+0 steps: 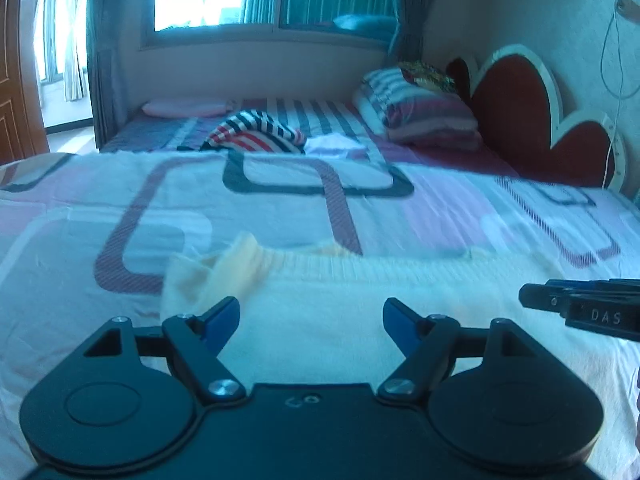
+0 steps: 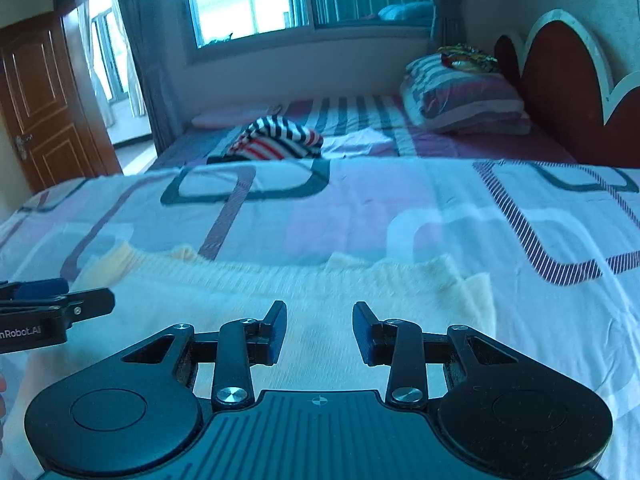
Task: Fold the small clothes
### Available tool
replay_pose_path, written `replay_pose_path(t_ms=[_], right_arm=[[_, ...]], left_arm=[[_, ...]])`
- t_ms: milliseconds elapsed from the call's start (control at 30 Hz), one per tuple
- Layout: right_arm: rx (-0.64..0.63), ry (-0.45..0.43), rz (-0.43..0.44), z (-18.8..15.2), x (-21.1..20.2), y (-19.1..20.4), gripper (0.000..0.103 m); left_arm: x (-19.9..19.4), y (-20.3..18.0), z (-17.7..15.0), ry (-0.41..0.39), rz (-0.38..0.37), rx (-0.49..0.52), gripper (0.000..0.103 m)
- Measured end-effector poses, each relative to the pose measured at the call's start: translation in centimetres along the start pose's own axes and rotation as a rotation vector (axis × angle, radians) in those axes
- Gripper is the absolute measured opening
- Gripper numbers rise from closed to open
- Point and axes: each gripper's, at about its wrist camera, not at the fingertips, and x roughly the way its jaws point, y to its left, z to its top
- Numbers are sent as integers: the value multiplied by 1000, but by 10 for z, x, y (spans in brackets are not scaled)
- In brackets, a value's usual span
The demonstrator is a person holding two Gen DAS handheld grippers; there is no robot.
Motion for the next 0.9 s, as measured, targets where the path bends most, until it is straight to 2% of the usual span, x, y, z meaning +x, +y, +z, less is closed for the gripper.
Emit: replay_pose_path(t_ms=[167,367,500,600,700,833,900], right_arm=[[-3,48,-54,-16,9,-11,37],[26,39,-172,-24,8,-49,37],[47,44,-195,-23,-1,-56,37],[64,24,-146,-21,-19,-47,37],[43,9,-78,-25,-35,-21,37],[34,26,-6,-37,-40,11,37],[19,41,1,-45,-37,22,37]], left_arm=[[18,11,-14,86,35,-7,75],[15,27,-19,61,59,-26,76],[5,30,-16,67,77,-62,67],[-17,28,-15,36,38,-94,66],[-34,12,-20,12,6,-43,69],[-37,-6,-37,60,-35,-27,69],[-35,-9,-47,86,-22,-31,69]])
